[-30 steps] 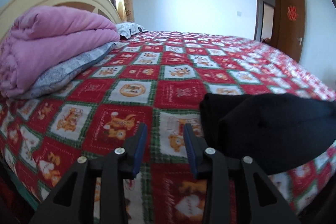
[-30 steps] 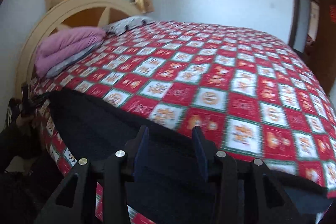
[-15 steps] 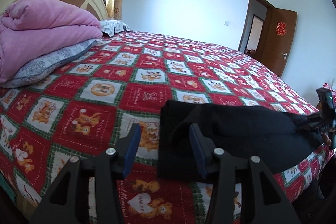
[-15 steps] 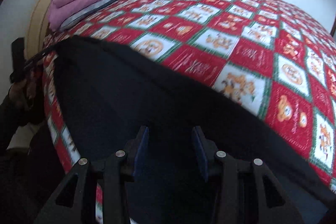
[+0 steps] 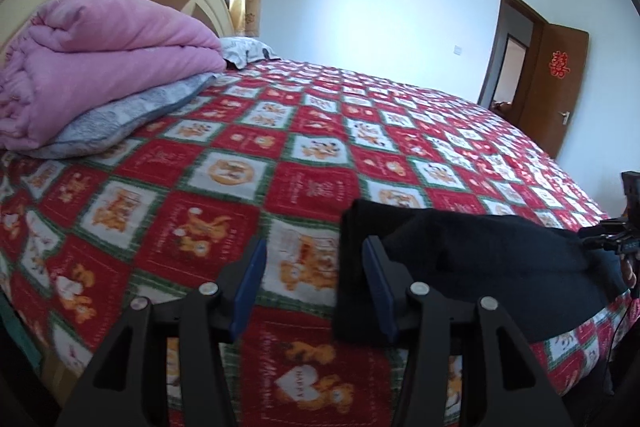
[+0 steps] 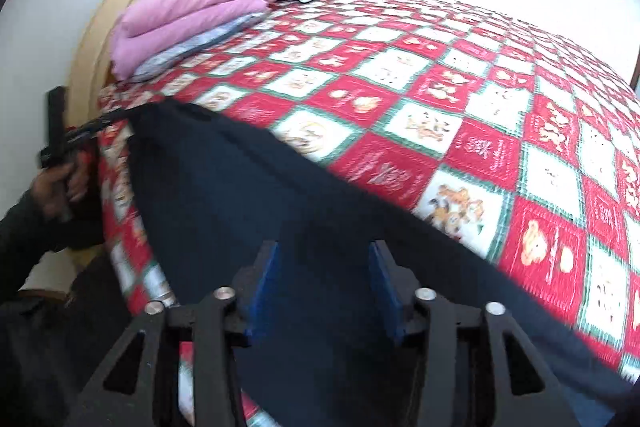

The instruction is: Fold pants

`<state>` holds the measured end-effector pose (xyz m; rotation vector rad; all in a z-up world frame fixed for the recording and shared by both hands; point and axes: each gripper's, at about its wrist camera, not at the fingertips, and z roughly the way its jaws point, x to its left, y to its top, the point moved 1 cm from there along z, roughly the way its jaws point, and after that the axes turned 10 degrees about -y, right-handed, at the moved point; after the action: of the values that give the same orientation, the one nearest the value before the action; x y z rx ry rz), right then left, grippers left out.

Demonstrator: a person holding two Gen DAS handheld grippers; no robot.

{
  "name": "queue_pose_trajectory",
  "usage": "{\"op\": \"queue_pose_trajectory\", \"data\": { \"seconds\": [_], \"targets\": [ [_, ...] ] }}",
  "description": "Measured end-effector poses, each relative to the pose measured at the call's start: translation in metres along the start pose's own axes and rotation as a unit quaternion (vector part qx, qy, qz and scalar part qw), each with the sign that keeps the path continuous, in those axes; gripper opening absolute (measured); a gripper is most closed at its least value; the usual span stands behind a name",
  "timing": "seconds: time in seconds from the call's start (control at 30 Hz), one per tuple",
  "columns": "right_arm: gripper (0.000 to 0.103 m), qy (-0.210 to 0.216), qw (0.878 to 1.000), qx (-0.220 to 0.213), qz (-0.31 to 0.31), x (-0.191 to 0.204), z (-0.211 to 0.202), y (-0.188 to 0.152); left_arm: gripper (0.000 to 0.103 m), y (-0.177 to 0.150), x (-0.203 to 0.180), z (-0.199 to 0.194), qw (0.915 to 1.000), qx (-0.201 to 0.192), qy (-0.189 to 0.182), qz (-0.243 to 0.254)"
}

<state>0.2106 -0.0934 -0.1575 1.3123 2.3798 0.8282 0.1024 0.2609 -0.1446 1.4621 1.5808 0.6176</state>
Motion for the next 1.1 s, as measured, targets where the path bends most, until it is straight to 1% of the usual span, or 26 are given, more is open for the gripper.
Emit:
{"op": "queue_pose_trajectory", "data": {
  "seconds": [0.07,0.13,0.2,0.27,0.33,0.4,0.43,0.47,0.5,0.57,0.63,0.67,0.77,0.8,0.87,0.93,0.97,1.0,1.1],
  "targets": [
    [0.051,0.022,0.999,0.034,0.014,-0.009,0.024,0.001,0.054,-0.001,0.002,-0.004,1.0,0.001,0.006,0.001],
    [0.051,0.069,0.996,0.058,0.025,-0.012,0.033,-0.003,0.058,-0.002,0.004,-0.006,1.0,0.004,0.007,0.003],
    [0.051,0.109,0.992,0.057,0.015,-0.005,0.025,-0.011,0.059,-0.003,0.004,-0.005,0.9999,0.008,0.005,0.004],
    [0.051,0.153,0.986,0.062,0.002,0.006,0.016,-0.02,0.059,-0.005,0.004,-0.003,0.9999,0.014,0.001,0.002],
    [0.051,0.17,0.982,0.073,-0.029,0.023,0.008,-0.032,0.059,-0.007,0.002,0.0,0.9998,0.019,-0.007,-0.002],
    [0.051,0.161,0.982,0.081,-0.058,0.037,0.001,-0.043,0.059,-0.008,-0.002,0.003,0.9995,0.026,-0.015,-0.002],
    [0.051,0.146,0.984,0.072,-0.066,0.042,-0.003,-0.044,0.059,-0.008,-0.005,0.005,0.9994,0.029,-0.018,0.0],
    [0.051,0.142,0.986,0.064,-0.065,0.041,-0.006,-0.042,0.059,-0.008,-0.008,0.005,0.9994,0.03,-0.018,0.003],
    [0.051,0.132,0.988,0.047,-0.06,0.04,-0.011,-0.036,0.059,-0.008,-0.012,0.005,0.9993,0.03,-0.018,0.008],
    [0.051,0.082,0.995,0.01,-0.06,0.035,-0.016,-0.021,0.059,-0.006,-0.016,0.003,0.9993,0.029,-0.017,0.013],
    [0.051,0.039,0.998,0.0,-0.055,0.027,-0.008,-0.003,0.059,-0.004,-0.017,0.001,0.9994,0.027,-0.017,0.015],
    [0.051,0.029,0.998,0.001,-0.053,0.022,-0.002,0.004,0.059,-0.003,-0.017,0.0,0.9994,0.025,-0.019,0.013],
    [0.05,0.031,0.997,0.011,-0.068,0.018,0.02,0.017,0.059,-0.002,-0.017,-0.002,0.9994,0.026,-0.019,0.013],
    [0.045,0.035,0.996,0.023,-0.079,0.018,0.028,0.018,0.059,-0.002,-0.018,-0.002,0.9993,0.028,-0.019,0.015],
    [0.043,0.047,0.994,0.036,-0.093,0.021,0.036,0.018,0.063,-0.003,-0.018,-0.002,0.9992,0.029,-0.021,0.017],
    [0.028,0.041,0.992,0.041,-0.11,0.023,0.04,0.015,0.063,-0.005,-0.018,-0.001,0.9992,0.03,-0.02,0.014],
    [0.016,0.041,0.992,0.042,-0.111,0.021,0.039,0.013,0.063,-0.006,-0.017,0.0,0.9992,0.033,-0.022,0.01],
    [0.01,0.04,0.992,0.04,-0.112,0.021,0.037,0.011,0.063,-0.008,-0.017,0.001,0.999,0.036,-0.024,0.007],
    [0.009,0.046,0.99,0.03,-0.132,0.033,0.024,0.0,0.063,-0.012,-0.017,0.003,0.9988,0.043,-0.023,0.005]
  ]
}}
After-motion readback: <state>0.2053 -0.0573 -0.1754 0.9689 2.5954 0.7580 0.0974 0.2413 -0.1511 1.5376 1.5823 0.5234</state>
